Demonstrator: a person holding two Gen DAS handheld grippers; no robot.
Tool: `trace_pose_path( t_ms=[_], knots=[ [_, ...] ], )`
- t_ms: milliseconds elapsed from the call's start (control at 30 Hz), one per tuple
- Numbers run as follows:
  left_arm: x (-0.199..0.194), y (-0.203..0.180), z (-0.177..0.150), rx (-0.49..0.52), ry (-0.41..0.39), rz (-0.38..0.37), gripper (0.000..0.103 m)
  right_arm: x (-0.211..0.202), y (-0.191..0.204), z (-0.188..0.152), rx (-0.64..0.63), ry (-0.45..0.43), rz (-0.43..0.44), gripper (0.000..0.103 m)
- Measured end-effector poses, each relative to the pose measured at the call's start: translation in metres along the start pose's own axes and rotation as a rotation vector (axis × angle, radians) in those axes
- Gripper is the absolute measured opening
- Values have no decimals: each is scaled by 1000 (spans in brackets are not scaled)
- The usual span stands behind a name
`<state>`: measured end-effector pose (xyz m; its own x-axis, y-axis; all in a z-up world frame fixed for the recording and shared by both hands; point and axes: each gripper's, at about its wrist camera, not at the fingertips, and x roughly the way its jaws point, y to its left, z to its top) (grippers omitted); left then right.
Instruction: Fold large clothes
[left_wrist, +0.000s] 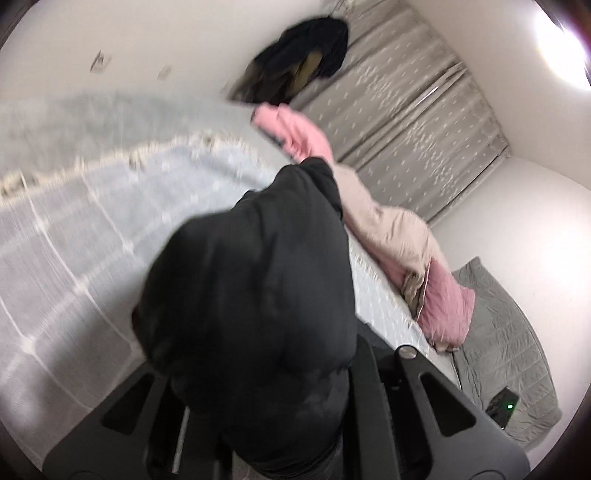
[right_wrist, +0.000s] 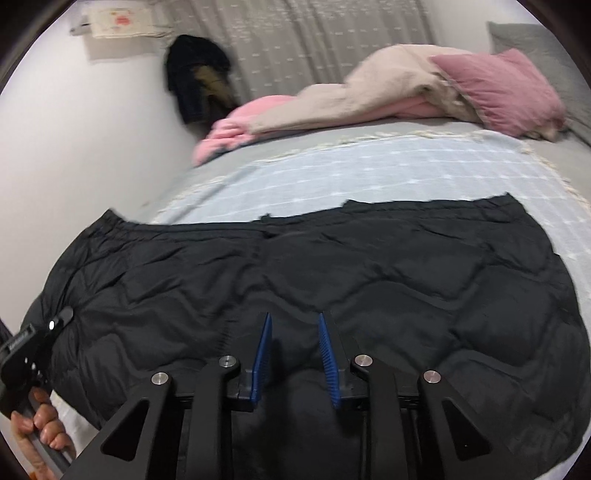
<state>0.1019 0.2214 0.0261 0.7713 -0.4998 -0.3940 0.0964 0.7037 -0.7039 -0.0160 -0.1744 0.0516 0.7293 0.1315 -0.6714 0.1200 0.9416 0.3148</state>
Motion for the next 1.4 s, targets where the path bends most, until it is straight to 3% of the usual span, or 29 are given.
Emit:
trace_pose_path(
  t_ms=[167,333,500,600,633,733,833,933,1000,1067,1200,1400],
  knots=[
    [-31,-27,8,103,-107,-91,14,45,35,-18,-62,148,132,21],
    [-29,-74,-4,200,-110,-220,14,75,51,-28,-120,173,153,21],
    [-10,-114,-21,251,-63,-342,16,74,17,-17,44,230,250,21],
    [2,-133,-36,293,-14,-396,18,56,-15,-2,150,207,289,33],
    [5,-139,-42,310,6,-412,18,45,-30,4,177,175,276,42],
    [13,-158,-64,376,69,-445,21,17,-64,14,216,95,234,57],
    [26,-171,-88,437,160,-468,24,-4,-99,20,272,50,197,61],
    [51,-182,-115,503,312,-479,34,-21,-139,23,349,13,146,63],
    [65,-189,-136,591,432,-465,49,-32,-171,20,426,-15,114,63],
    [79,-193,-169,771,537,-398,52,-39,-195,18,496,-36,97,63],
    [70,-198,-199,987,558,-387,68,-47,-231,13,627,-64,102,63],
    [40,-201,-183,987,635,-455,74,-57,-219,20,635,-118,283,63]
  ],
)
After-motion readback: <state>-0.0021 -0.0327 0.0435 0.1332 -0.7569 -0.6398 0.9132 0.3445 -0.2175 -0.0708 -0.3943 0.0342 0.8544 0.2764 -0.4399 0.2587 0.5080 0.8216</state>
